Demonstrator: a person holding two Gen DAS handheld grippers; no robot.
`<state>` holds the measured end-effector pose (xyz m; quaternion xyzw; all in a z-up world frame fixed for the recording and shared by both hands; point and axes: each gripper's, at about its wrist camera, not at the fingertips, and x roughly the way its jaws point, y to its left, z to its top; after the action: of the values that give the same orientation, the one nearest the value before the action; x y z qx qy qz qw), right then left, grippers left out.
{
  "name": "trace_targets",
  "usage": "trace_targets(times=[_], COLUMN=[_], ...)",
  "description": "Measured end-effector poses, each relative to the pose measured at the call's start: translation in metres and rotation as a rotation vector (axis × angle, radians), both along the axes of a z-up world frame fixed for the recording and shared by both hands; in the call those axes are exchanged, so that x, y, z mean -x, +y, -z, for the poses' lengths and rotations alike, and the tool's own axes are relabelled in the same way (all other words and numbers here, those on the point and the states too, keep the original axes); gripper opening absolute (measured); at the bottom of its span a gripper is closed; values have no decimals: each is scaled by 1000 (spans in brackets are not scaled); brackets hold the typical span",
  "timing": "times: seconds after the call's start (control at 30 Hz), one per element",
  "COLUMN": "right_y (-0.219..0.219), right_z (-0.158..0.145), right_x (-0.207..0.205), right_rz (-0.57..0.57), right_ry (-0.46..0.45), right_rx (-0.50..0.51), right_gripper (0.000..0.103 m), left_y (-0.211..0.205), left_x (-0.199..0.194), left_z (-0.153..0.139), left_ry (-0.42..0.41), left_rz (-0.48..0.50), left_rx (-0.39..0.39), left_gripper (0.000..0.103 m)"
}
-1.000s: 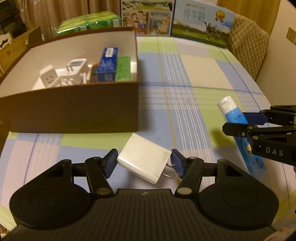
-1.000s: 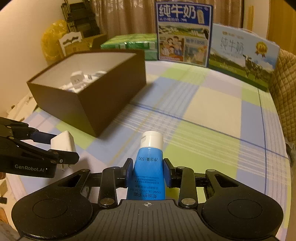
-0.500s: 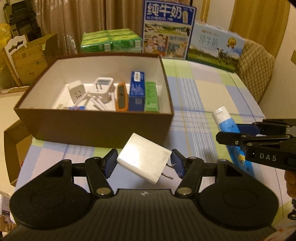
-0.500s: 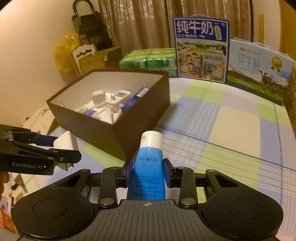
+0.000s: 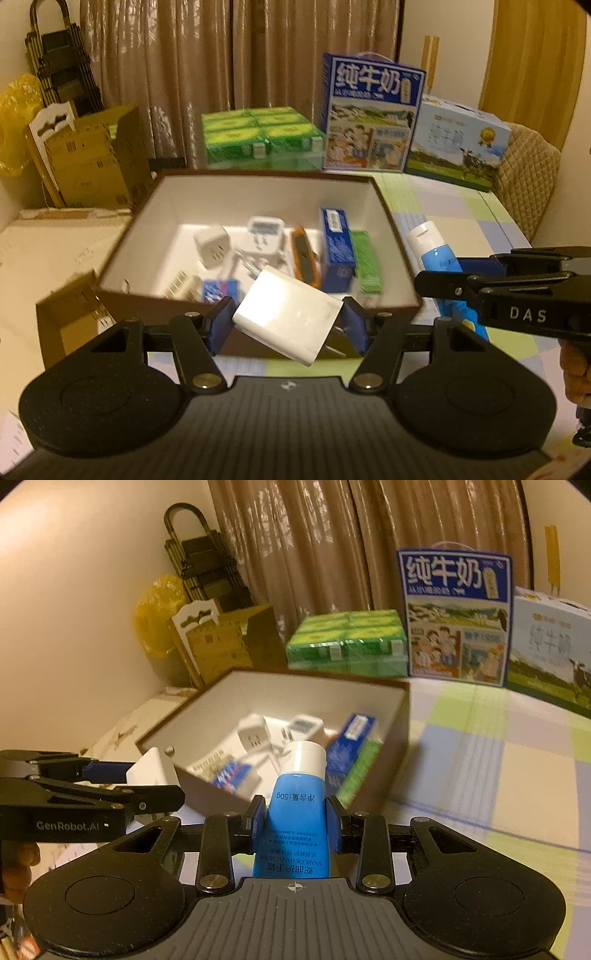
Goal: Organize rigid objects
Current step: 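Lift the charger and blue tube and carry them over the brown box, then lower the charger and tube into the box and open both tools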
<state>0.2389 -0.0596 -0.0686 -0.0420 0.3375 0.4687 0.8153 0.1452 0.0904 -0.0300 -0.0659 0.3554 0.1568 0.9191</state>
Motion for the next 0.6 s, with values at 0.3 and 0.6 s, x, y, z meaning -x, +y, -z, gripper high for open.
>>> trace_targets(times=[0.3,0.6], right_y=[57,104], right_z=[-18,-22], right_x=[-8,-30], right_rz=[26,98], right_ry=[-25,-30], right_rx=[-36,-27], right_gripper=[31,31], left_y=[59,106], left_x=[-14,-44], left_z=[-11,-9], left_ry=[-36,-27], left_rz=[16,67], left_rx=[-47,-92], left_gripper=[59,59])
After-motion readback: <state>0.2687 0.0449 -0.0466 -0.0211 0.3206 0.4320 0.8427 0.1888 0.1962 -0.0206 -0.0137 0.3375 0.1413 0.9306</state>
